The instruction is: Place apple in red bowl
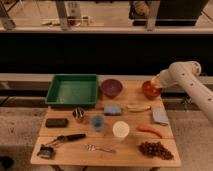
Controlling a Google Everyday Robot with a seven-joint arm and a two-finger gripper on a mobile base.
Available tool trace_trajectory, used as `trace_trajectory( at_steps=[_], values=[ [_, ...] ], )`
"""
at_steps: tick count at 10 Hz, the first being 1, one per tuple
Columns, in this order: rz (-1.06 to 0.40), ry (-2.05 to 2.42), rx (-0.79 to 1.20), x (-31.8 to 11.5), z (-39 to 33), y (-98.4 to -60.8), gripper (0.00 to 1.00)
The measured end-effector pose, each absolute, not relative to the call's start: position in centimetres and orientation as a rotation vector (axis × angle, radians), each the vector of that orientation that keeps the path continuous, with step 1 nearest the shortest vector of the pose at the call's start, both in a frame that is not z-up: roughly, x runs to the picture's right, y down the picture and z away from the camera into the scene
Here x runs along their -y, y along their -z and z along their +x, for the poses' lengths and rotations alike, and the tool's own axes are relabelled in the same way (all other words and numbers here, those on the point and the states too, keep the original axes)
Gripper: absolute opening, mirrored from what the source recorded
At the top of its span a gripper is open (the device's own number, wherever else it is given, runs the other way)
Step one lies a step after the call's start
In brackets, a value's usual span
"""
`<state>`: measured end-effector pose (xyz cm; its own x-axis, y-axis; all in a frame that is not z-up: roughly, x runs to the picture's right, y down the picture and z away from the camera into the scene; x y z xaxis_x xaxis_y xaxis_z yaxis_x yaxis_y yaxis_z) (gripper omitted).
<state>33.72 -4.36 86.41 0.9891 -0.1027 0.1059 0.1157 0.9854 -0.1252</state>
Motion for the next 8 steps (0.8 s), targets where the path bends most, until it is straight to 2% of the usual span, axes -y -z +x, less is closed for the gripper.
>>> trace_trajectory(
  at_steps=[2, 7, 8],
  values=[
    [-0.146, 0.128, 0.097, 4.4, 33.7, -86.9, 0.18],
    [-0.149, 0.125, 0.102, 4.8, 33.4, -88.1, 0.71],
    [-0.146, 0.126, 0.104, 5.0, 33.2, -88.2, 0.78]
  ],
)
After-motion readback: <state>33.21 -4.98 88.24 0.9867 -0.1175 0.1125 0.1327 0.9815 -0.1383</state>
